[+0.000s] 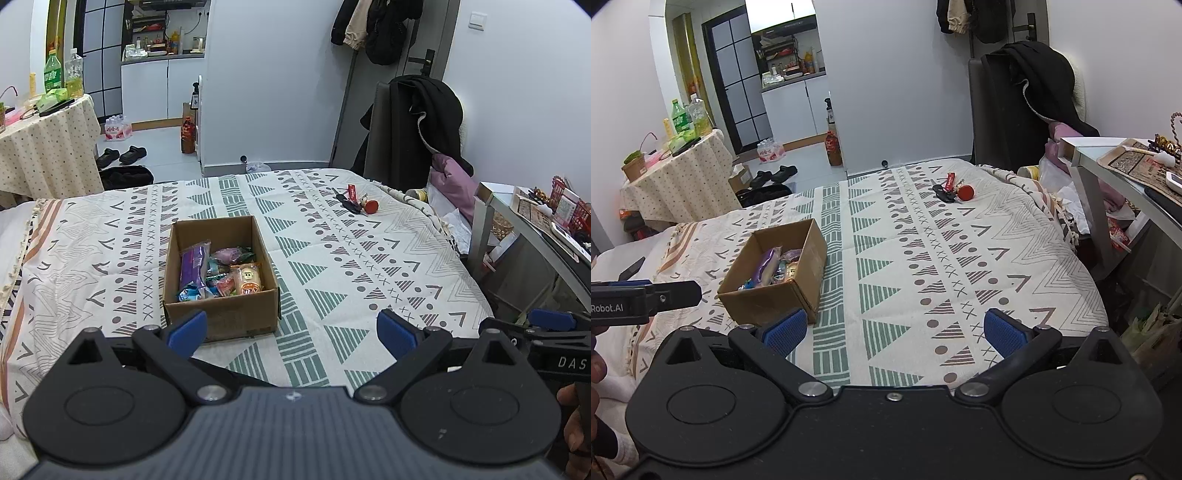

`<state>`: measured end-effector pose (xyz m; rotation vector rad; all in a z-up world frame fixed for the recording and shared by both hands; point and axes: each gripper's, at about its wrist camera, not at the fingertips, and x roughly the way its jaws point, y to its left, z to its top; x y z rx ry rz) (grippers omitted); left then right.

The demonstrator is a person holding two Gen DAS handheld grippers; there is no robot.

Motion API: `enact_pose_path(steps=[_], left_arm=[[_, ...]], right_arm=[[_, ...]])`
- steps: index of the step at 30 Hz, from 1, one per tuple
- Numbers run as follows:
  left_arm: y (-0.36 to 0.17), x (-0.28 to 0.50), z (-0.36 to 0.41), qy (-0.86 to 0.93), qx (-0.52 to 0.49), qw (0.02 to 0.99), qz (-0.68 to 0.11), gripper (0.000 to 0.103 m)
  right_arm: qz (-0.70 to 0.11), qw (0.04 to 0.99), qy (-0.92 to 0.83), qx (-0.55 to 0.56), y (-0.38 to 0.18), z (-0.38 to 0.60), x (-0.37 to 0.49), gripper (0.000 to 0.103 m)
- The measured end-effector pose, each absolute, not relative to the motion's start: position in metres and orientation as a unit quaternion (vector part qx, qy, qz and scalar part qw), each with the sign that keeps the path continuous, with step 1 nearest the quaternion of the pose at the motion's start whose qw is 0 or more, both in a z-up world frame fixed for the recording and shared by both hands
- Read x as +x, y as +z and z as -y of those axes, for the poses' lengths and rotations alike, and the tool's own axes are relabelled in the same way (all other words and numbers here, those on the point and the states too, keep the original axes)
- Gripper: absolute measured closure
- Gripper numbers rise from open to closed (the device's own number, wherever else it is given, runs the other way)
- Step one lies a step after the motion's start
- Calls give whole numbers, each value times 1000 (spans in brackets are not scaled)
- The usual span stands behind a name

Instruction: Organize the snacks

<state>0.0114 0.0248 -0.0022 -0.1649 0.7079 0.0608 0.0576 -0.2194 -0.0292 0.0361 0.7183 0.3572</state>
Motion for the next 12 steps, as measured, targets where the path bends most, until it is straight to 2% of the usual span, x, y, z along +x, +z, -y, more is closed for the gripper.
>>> enact_pose_path(steps=[12], left_arm=[[-2, 11, -20, 24, -73, 935, -346, 5]], right_arm=[[-351, 920, 174, 19, -31, 221, 57, 0]])
